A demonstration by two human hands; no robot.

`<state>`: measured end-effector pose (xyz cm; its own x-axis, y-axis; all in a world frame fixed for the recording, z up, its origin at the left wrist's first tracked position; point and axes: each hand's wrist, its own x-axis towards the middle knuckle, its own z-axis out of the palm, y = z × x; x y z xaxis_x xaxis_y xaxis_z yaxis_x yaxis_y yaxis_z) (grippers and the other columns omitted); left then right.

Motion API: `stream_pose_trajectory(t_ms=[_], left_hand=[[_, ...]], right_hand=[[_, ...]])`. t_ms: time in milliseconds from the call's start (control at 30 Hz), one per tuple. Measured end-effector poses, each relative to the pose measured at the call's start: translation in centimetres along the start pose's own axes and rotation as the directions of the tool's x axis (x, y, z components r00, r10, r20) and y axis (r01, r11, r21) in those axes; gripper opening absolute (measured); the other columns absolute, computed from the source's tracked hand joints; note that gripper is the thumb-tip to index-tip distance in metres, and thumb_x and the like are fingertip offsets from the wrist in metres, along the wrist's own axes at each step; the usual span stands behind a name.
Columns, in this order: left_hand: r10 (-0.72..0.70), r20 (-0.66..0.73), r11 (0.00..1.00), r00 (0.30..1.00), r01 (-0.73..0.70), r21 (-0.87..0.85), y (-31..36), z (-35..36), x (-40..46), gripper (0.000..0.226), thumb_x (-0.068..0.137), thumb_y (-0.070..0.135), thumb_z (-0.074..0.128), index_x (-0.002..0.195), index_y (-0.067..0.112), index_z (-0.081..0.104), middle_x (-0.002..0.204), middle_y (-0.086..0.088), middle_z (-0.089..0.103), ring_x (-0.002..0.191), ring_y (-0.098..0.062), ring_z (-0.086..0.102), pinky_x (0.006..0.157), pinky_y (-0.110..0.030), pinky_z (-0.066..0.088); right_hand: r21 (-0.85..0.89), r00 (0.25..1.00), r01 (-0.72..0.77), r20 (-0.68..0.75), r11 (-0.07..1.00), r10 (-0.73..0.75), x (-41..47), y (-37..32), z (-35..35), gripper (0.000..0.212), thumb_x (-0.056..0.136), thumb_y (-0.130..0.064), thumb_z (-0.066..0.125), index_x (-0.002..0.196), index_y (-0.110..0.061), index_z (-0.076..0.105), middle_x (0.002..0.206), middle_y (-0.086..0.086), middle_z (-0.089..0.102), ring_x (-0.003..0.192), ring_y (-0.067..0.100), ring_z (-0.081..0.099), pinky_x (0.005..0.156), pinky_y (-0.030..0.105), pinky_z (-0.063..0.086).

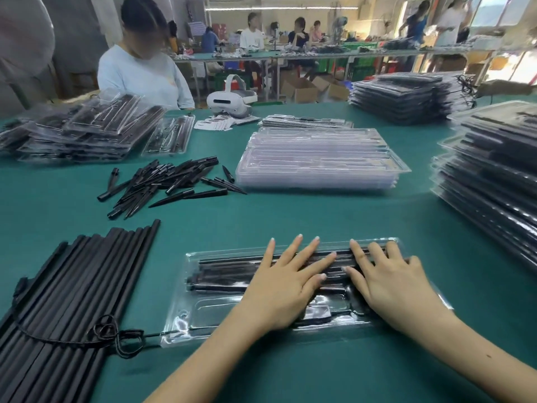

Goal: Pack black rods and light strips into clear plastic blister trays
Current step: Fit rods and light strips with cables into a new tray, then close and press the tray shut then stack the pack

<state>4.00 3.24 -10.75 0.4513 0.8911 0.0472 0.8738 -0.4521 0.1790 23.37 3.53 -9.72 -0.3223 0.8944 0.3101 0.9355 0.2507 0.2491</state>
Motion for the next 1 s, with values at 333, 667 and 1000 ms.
stream_pose_trajectory(t_ms=[333, 667, 1000], left_hand=[[0.026, 0.029, 1.000, 0.999, -0.026, 0.010, -0.6, 0.5, 0.1, 0.044, 0.091, 0.056, -0.007, 0.130, 0.068, -0.021, 0.153, 0.024, -0.024, 0.140, -0.004, -0.030, 0.112, -0.044, -0.025], [-0.007, 0.020, 0.999, 1.000, 0.006, 0.032, -0.1, 0.1, -0.1, 0.042, 0.098, 0.051, 0.001, 0.128, 0.067, -0.023, 0.153, 0.024, -0.023, 0.141, -0.003, -0.027, 0.110, -0.054, -0.024], [-0.034, 0.000, 0.999, 0.999, 0.034, 0.025, 0.0, 0.0, 0.1, 0.043, 0.098, 0.051, 0.001, 0.126, 0.064, -0.030, 0.152, 0.027, -0.020, 0.142, -0.001, -0.023, 0.110, -0.055, -0.022]], right_hand=[[0.548, 0.910, -0.413, 0.221, 0.728, 0.350, -1.8, 9.7, -0.5, 0.047, 0.087, -0.041, 0.062, 0.130, -0.024, 0.055, 0.110, -0.003, 0.050, 0.107, 0.013, 0.051, 0.096, 0.032, 0.039], [0.696, 0.814, -0.578, 0.529, 0.426, 0.241, -3.0, 9.0, -0.6, 0.013, 0.079, -0.018, 0.076, 0.088, -0.013, 0.068, 0.075, -0.001, 0.069, 0.068, 0.013, 0.061, 0.071, 0.030, 0.046], [0.603, 0.604, -0.797, 0.797, -0.033, -0.030, -1.7, 10.4, -1.4, 0.018, 0.073, -0.015, 0.074, 0.076, 0.002, 0.071, 0.060, 0.006, 0.059, 0.046, 0.008, 0.050, 0.049, 0.016, 0.045]])
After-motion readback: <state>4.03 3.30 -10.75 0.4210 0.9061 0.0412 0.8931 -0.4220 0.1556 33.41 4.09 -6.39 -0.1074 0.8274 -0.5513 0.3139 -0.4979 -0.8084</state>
